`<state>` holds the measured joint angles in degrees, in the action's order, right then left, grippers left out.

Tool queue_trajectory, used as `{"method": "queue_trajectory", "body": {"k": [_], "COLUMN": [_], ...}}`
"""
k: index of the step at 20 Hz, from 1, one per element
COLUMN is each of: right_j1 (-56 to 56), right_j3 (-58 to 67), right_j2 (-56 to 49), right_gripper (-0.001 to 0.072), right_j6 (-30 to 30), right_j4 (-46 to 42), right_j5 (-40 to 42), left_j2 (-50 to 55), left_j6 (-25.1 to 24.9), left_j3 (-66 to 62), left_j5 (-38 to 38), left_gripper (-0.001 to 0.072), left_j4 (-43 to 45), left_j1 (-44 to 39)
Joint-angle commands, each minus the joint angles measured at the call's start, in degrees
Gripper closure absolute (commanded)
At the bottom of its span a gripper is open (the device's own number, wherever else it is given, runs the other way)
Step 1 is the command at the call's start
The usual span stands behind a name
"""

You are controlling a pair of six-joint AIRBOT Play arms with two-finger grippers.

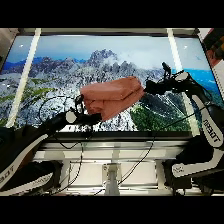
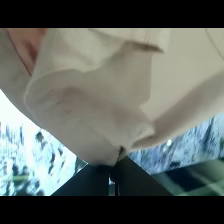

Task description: Fold the clothes and pants, and hang the long-sleeved shirts on hangers.

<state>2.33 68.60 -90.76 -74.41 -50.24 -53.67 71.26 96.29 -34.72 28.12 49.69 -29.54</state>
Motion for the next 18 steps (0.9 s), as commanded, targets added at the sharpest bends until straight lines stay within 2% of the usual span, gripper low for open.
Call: {"method": "queue_trajectory", "body": {"k": [1, 3, 6, 10, 13, 16, 18], "right_j1": [0.0, 0.0, 0.0, 0.0, -0.1, -0.1, -0.1], "right_j3": [0.0, 0.0, 0.0, 0.0, 0.0, 0.0, 0.0], "right_j2": [4.1, 7.5, 14.8, 28.2, 38.8, 48.2, 53.8], "right_gripper": [0.0689, 0.0689, 0.0689, 0.0689, 0.0689, 0.0689, 0.0689], "right_j6": [0.6, 1.2, 2.1, 3.2, 2.6, 0.3, -3.3], "right_j4": [-3.0, -8.2, -13.4, -13.4, -10.9, -6.8, -6.3], "right_j5": [-1.2, -3.8, -10.5, -16.9, -22.9, -27.7, -29.2], "left_j2": [-2.8, -7.3, -15.5, -26.4, -32.4, -36.5, -38.8], "left_j6": [-2.6, -6.6, -6.8, -6.8, -6.8, -7.3, -9.5], "left_j3": [-2.0, -4.8, -8.5, -10.5, -10.5, -10.5, -10.8], "left_j5": [-5.8, -7.8, -10.9, -14.6, -14.8, -14.4, -13.4], "left_gripper": [0.0695, 0.0695, 0.0695, 0.0696, 0.0696, 0.0697, 0.0697], "left_j4": [-0.9, -0.4, 1.3, 1.3, 1.3, 1.3, 1.3], "left_j1": [-0.1, 0.4, 3.2, 7.1, 6.9, 4.6, 2.7]}}
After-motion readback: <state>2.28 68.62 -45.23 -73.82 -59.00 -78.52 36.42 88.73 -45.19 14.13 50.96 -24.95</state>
